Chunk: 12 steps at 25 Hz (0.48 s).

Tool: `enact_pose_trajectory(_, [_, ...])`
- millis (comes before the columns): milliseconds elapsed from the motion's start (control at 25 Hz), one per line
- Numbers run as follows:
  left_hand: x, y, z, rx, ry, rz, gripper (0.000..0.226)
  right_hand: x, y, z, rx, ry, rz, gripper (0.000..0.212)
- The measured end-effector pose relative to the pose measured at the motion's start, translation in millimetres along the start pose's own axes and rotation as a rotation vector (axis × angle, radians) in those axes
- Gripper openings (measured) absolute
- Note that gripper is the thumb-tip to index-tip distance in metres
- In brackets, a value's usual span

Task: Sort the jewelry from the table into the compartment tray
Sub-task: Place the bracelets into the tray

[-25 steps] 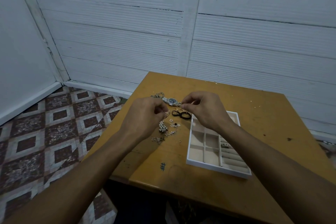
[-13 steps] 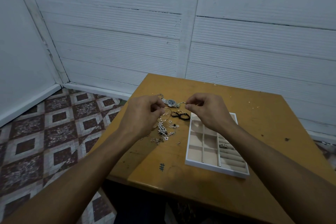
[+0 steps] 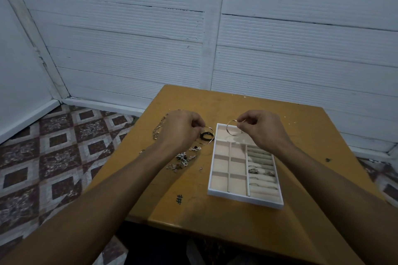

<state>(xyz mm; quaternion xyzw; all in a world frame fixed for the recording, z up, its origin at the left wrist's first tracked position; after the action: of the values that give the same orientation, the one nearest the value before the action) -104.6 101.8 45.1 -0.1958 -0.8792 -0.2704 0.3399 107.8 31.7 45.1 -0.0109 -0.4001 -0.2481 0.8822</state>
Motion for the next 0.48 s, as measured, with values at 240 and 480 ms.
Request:
enact_pose_trajectory(240, [-41.4, 32.5, -17.7, -0.084, 0.051, 0.092, 0.01, 21.9, 14.8, -54.7, -0.121, -0.191, -0.014, 0.01])
enact_pose_trajectory(480, [-75.9, 57.6, -32.0, -0.128, 0.104, 0.171, 0.014, 19.7, 18.8, -81.0, -0.132, -0.303, 0.015, 0.013])
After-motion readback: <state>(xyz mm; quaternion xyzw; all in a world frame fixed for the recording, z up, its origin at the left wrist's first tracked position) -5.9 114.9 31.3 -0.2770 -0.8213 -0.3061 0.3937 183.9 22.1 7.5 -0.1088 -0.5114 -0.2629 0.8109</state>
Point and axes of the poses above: each hand's wrist, its own y-axis towards the middle knuckle, its own x-axis out of the back of the hand, z = x × y, the point moved 2 cm from there along y, towards the middle knuckle, and after that the axes turned 7 degrees about -x, right-handed, at the moved point
